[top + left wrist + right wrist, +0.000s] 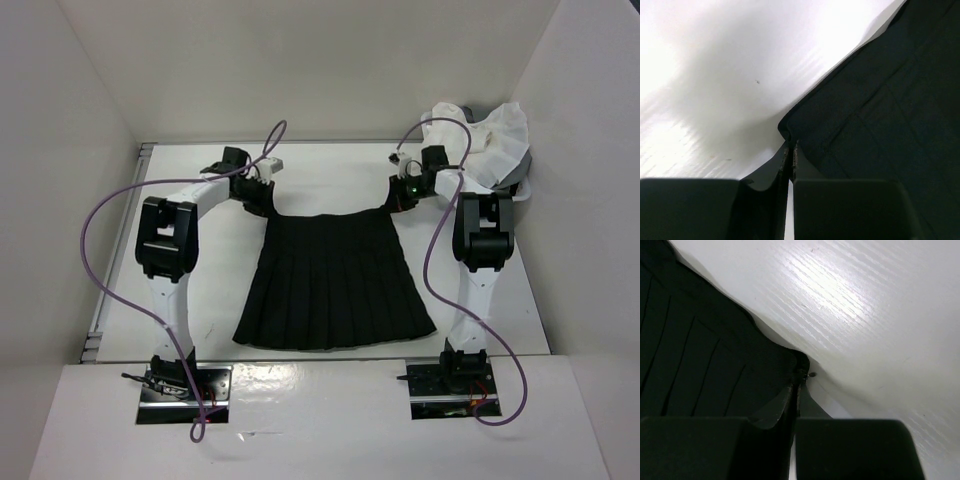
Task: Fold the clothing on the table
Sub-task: Fold the skirt
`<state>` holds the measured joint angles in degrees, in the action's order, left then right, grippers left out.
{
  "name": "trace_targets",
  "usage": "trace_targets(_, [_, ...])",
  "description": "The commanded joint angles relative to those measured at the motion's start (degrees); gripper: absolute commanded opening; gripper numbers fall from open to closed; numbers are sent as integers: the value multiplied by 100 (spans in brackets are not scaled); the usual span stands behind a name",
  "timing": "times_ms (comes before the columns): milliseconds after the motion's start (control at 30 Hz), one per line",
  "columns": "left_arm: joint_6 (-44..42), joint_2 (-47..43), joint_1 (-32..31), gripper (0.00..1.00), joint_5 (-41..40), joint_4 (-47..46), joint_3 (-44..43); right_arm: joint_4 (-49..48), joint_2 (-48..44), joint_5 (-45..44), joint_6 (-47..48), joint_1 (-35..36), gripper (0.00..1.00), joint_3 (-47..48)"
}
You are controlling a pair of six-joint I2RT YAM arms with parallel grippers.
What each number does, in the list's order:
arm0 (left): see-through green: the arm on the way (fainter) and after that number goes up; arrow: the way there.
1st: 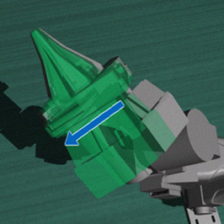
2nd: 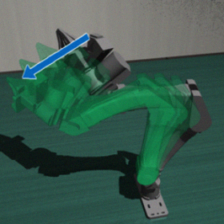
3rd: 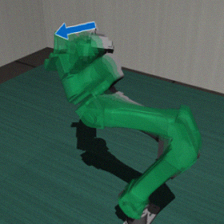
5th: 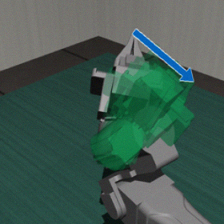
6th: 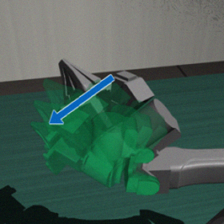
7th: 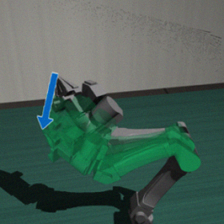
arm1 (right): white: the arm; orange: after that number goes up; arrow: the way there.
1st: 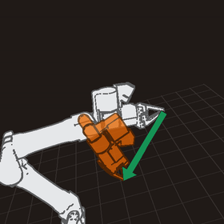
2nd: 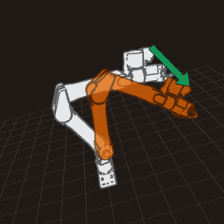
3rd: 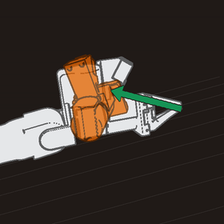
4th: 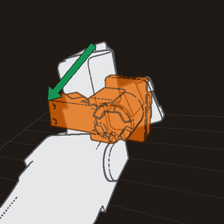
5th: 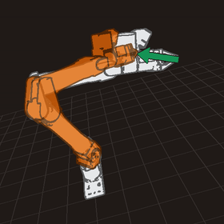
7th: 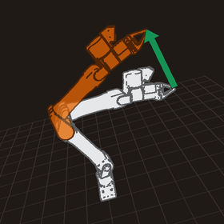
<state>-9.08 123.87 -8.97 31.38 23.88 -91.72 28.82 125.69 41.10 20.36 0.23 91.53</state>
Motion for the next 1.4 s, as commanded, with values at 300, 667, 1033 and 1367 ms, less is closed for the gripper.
trace_targets(300, [-217,-592,194,3,26,231,-1163,-175,-747,-208,-296,3,0,796])
trace_targets(667, [-217,-1180,572,3,53,179,-1349,-456,-1309,-603,-647,3,0,904])
trace_targets(1033, [-1148,-2771,625,3,-9,187,795,44,-3014,-770,284,109,0,-723])
trace_targets(1367, [-2035,-4150,625,3,-9,512,2332,1072,-3911,-1183,1574,452,0,-1814])
